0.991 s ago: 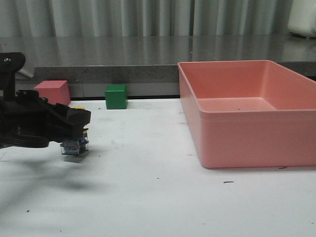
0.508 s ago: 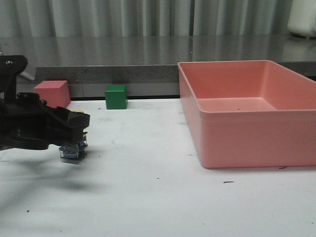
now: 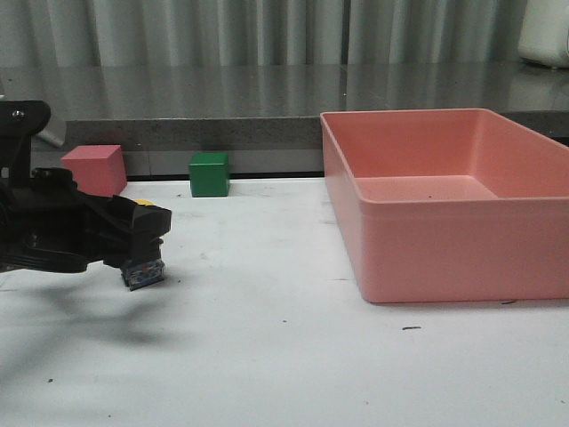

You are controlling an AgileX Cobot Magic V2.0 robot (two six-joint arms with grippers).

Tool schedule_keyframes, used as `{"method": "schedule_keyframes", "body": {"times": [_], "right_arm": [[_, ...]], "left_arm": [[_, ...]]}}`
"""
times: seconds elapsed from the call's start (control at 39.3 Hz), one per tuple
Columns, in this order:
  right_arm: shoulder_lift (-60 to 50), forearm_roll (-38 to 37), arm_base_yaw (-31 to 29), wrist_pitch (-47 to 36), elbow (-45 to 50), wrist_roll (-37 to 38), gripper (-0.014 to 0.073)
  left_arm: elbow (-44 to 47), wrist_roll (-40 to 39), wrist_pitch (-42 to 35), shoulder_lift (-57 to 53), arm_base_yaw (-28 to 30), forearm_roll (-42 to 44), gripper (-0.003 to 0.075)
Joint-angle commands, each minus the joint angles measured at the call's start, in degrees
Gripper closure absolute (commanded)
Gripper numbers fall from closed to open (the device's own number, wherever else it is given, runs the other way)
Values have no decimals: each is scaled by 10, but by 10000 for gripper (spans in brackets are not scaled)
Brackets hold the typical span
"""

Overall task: Place and stand button with both arms
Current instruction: 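Lower the upright button onto the table, base first, then open the left gripper and lift away from the standing button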

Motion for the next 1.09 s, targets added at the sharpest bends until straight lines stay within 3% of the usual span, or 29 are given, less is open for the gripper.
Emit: {"method": "schedule_keyframes", "body": {"times": [0.0,0.51,0.64,0.84,1.07], "right_arm": [[3,-12,-4,-45,-16,-6,664],[3,-12,-4,-45,-16,-6,664],[3,-12,-4,-45,-16,-6,664],[3,-12,-4,-45,-16,-6,664],[3,-12,-4,-45,-16,-6,664]], "left_arm": [[-6,-3,-52,-22,-1,0,251],[-6,-23,54,-140,-1,10,251],[-6,-29,120,-210,-1,10,251],[-6,-117,231,-363,-1,10,251],[-6,-119,444,-555,-1,10,265]]}}
